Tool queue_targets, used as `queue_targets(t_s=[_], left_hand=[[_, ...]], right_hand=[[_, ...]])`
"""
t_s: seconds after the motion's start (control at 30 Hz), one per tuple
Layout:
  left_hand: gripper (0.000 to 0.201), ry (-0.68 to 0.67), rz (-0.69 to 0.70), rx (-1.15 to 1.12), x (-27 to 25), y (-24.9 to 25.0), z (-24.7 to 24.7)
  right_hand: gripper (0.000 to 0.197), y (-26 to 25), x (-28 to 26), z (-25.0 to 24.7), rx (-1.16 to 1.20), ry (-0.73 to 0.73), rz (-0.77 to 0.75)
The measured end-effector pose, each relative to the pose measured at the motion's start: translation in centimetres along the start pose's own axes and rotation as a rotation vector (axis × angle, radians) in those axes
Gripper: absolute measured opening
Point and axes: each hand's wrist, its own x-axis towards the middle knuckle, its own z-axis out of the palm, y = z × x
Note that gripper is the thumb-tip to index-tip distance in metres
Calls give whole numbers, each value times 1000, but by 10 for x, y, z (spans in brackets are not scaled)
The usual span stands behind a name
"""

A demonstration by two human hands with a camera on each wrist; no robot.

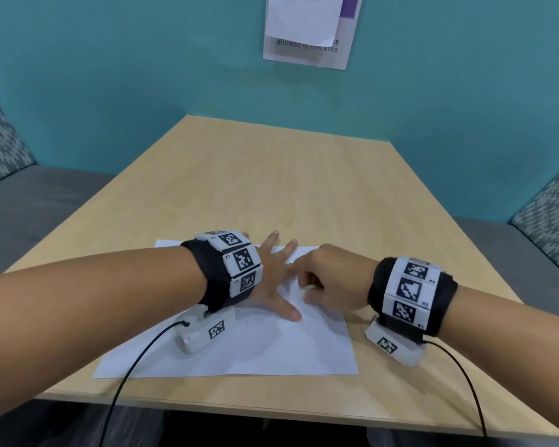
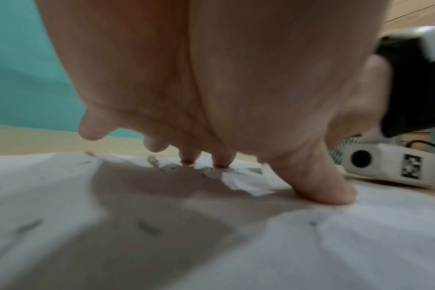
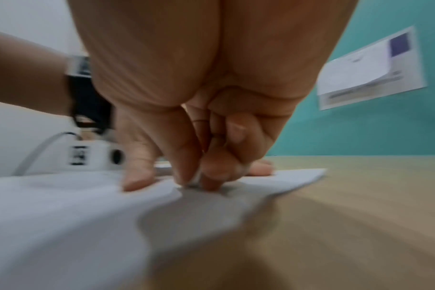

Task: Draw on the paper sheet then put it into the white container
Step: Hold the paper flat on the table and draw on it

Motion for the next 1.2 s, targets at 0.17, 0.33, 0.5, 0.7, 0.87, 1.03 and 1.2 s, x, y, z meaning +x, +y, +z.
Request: queue_targets(t_s=[0.17,0.33,0.5,0.7,0.87,1.03,1.2], left_hand=[[103,3,-17,25,0,-2,4],[91,-33,-27,8,-5,4,-2],[103,-14,-32,1,-3,1,-1],[102,-9,-27,-6,-3,0,0],[105,-3,-23,34,-1,-1,1],[98,6,-15,-15,-5,0,-2],[106,3,-19,-6,-2,-1,1]], right_hand=[[5,4,11,-12,-67,-43,75],[5,-11,5,-5,-19,-73,12],[3,5,13,-16,-58,-34,69],[5,-6,4,-4,4,-88,-13],[9,16,14,-18,-16,24,89],[8,-2,1,-6,-7,-76,-39],[7,16,7,-15,-41,32,49]])
